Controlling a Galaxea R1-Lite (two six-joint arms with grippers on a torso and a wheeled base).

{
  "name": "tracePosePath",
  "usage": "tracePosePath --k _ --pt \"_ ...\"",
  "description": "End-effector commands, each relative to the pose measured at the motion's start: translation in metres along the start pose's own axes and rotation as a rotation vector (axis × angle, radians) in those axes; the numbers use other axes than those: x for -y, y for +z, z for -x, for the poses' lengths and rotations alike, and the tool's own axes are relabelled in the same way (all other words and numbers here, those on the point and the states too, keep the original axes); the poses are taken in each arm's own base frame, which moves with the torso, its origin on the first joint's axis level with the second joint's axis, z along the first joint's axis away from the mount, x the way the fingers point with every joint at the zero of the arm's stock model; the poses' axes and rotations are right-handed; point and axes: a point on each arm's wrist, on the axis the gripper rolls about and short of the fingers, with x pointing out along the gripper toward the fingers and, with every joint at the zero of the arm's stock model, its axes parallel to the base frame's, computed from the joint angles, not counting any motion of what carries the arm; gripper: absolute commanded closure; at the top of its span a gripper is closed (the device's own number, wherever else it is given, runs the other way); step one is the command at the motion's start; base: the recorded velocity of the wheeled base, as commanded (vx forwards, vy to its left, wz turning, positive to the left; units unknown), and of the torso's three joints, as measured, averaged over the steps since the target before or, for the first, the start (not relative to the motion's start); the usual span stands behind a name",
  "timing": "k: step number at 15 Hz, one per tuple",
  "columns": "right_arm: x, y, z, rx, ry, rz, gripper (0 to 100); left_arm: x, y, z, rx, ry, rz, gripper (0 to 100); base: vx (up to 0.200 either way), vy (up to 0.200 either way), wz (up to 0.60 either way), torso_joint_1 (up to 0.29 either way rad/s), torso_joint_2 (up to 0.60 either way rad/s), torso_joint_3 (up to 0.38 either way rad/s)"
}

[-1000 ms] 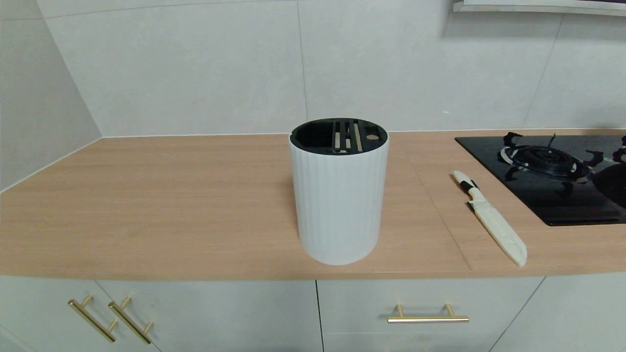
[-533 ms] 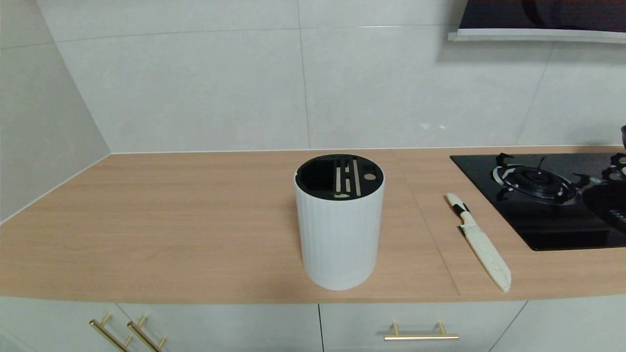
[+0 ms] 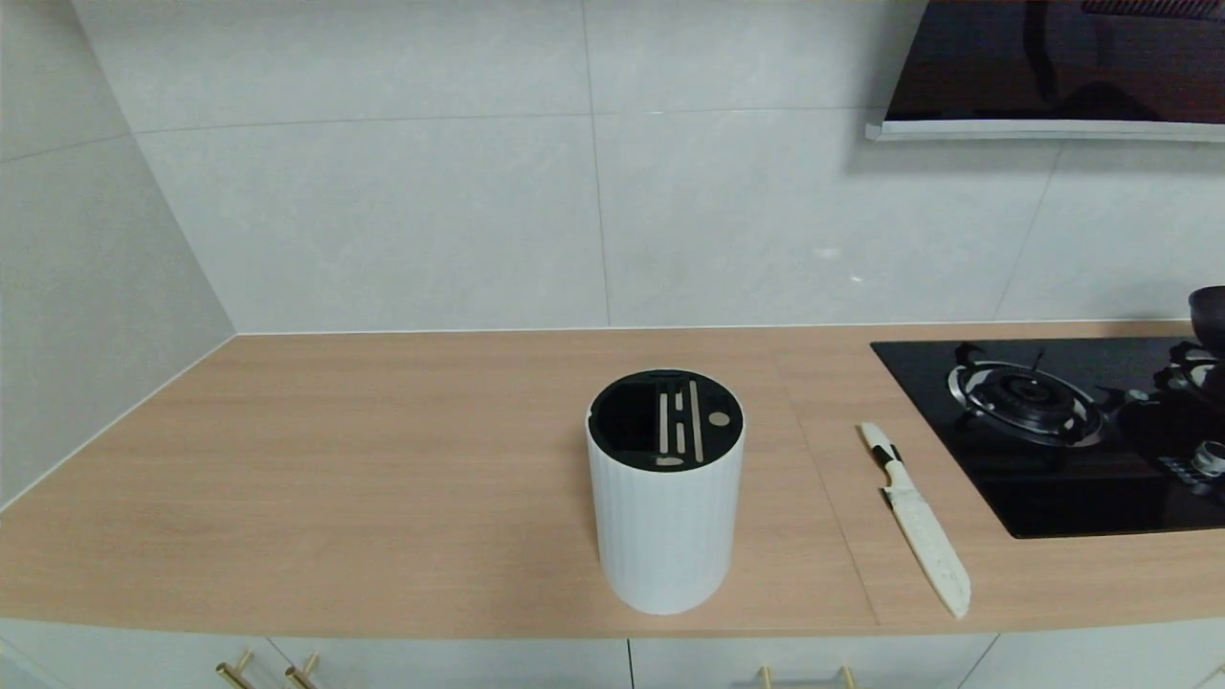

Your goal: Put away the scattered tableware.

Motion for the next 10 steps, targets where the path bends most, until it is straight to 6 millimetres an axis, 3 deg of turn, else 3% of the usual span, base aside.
tracePosePath --k 1,5,10 --pt "0.0000 0.0002 -0.0001 0.001 0.001 0.000 0 0.0000 0.0000 0.0000 0.000 0.001 0.000 0 0.000 0.000 0.00 0.276 -0.62 -0.325" --pt "0.0000 0.0001 -0.0001 -0.001 0.001 0.000 0 0.0000 0.0000 0.0000 0.000 0.001 0.001 0 0.000 0.000 0.00 0.220 -0.46 -0.228" --pt "0.0000 0.0001 -0.0001 -0.001 -0.001 -0.001 0 0.0000 0.0000 0.0000 0.000 0.001 0.000 0 0.000 0.000 0.00 0.019 -0.04 -0.021"
